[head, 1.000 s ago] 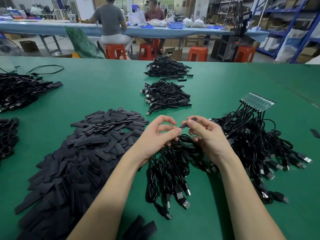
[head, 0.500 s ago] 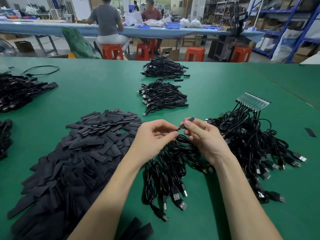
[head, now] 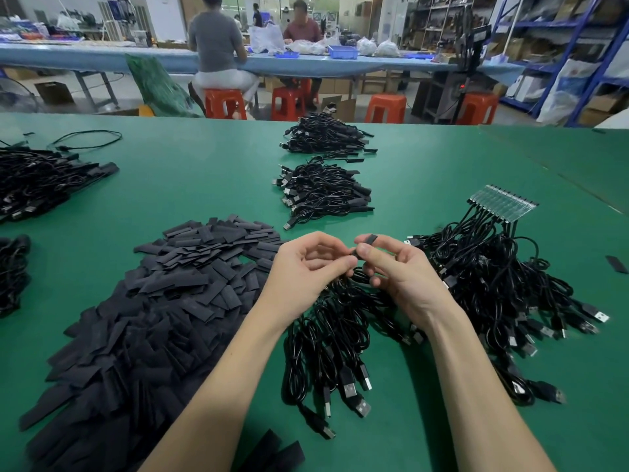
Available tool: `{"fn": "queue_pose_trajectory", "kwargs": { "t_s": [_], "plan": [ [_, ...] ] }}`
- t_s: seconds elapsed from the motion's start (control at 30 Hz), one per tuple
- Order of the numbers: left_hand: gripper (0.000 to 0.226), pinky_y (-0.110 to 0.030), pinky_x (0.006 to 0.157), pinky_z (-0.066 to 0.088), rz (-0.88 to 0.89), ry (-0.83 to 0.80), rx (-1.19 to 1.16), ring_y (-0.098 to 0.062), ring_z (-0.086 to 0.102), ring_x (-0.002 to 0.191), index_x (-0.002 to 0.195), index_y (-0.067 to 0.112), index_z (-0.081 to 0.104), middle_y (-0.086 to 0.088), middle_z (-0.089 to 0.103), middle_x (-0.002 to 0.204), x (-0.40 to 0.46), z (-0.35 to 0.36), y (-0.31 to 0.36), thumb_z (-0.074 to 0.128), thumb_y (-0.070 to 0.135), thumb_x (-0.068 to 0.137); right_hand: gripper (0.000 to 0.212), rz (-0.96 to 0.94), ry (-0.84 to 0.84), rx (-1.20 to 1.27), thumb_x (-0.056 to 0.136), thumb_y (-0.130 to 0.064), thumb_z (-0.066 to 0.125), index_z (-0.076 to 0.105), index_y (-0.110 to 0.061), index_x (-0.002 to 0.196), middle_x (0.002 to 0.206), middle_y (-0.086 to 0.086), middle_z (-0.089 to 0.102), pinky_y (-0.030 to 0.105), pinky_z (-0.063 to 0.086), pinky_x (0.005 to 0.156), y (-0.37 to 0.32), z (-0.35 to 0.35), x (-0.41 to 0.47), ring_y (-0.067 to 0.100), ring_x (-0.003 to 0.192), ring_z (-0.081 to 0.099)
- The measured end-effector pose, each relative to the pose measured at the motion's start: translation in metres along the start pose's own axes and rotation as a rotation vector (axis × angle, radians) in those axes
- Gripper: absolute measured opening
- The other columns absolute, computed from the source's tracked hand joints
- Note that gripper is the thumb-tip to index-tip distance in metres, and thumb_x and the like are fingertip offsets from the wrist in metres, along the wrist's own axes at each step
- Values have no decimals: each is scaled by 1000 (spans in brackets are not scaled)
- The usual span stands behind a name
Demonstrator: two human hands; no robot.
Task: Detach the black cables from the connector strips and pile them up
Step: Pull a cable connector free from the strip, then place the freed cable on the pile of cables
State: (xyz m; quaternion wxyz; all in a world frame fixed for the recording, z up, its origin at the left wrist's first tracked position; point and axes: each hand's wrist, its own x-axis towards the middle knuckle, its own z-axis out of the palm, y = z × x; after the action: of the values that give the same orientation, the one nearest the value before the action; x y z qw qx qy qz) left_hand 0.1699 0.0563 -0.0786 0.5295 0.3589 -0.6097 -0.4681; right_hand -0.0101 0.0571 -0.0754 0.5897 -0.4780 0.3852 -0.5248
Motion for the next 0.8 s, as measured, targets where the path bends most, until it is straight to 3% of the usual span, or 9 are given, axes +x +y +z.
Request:
{"fn": "queue_pose_trajectory", "kwargs": {
  "t_s": [0.13,0.3,0.8],
  "plan": [
    [18,-22,75,57,-35,16,-49,-15,73,79,95,2,70,-2,76,83,1,1,-2,80,2,81,35,-114,58,2,83,-25,82,72,-29,116,96,15,76,21,50,56,2,6,0,11,64,55],
    [12,-21,69,55,-58,50,-86,-17,72,73,91,4,70,-7,75,76,2,4,-3,79,2,83,25,-166,113,-8,89,-22,77,76,-27,113,92,12,76,21,50,55,3,11,1,13,65,55],
    [9,-20,66,54,-73,82,-89,-17,72,73,88,7,72,-8,75,75,2,6,-5,79,6,84,26,-295,219,-90,86,-26,80,79,-28,111,88,12,77,23,47,50,11,13,6,14,51,47]
  ]
}}
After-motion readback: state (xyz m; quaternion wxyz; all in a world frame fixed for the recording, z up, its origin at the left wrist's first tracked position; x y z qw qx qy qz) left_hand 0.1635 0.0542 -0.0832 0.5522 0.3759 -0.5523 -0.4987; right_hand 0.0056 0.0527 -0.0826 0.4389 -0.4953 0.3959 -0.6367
